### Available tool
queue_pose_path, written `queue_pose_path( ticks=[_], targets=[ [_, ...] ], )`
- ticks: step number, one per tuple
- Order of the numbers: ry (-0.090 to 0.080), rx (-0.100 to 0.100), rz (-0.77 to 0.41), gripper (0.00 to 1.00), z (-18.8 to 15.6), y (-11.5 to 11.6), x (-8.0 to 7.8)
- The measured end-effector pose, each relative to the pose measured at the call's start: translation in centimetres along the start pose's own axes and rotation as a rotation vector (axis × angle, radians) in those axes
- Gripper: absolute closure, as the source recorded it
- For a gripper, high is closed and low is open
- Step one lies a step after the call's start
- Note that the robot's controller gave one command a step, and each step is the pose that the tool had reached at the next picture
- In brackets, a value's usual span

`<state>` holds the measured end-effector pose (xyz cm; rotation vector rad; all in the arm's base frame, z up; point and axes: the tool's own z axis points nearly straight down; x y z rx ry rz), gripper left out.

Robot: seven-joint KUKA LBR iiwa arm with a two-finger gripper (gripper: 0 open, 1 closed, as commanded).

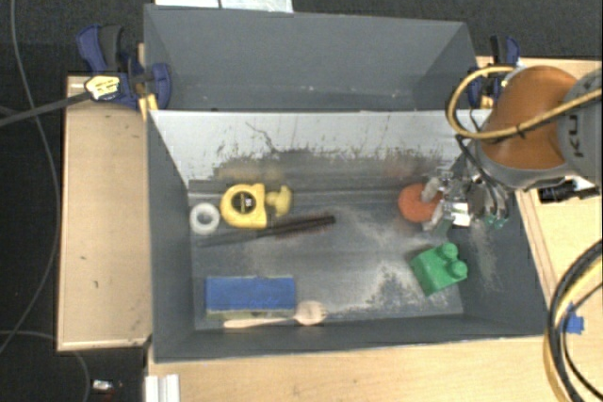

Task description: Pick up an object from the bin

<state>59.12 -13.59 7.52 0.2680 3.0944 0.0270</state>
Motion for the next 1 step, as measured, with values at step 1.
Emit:
queue_pose_path(
  ticks=[1],
  targets=[
    [0.002,0.001,-0.016,1.0,-8.51,0.37,0.38]
  ],
)
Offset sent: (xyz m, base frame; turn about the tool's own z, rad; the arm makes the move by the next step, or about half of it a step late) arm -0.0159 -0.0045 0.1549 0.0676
